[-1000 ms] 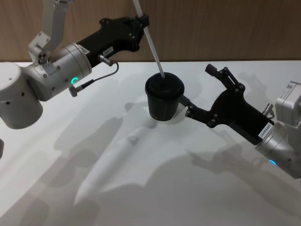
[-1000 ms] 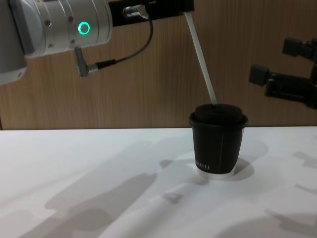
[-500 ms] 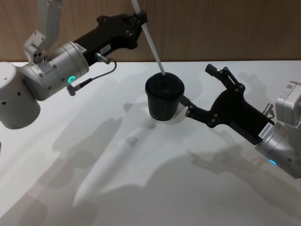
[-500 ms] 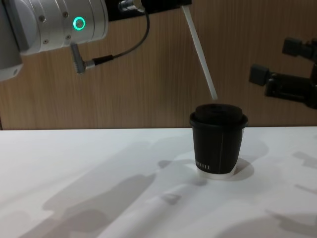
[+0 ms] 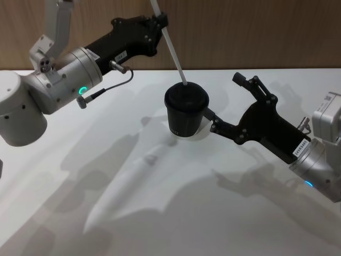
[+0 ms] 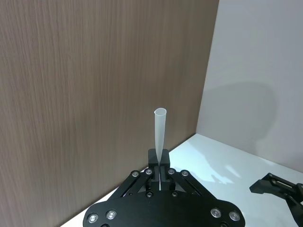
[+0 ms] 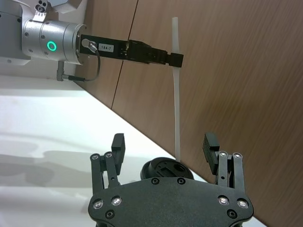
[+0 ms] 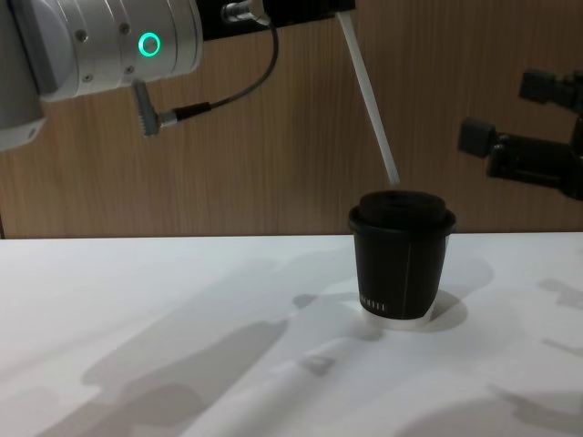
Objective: Pick up the straw with one hand, pass it to the other hand, and insert it into the cup.
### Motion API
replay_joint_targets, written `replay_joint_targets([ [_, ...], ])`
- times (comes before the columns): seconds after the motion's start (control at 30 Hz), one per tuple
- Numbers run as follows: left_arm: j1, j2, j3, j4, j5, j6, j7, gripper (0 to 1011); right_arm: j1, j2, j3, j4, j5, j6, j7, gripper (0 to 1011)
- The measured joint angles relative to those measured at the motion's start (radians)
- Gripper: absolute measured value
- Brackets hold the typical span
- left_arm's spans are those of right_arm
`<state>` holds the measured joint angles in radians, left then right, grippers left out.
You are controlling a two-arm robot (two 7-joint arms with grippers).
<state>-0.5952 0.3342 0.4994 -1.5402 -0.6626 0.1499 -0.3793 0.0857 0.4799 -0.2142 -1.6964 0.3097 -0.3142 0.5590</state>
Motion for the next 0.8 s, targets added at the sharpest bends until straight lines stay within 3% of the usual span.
replay_joint_targets([
  [0.8,-0.011,-0.024,0.007,0.041,0.031,-0.004,-0.012,19,0.000,0.000,0.000,0.000,0.000,0.000,0.000,1001],
])
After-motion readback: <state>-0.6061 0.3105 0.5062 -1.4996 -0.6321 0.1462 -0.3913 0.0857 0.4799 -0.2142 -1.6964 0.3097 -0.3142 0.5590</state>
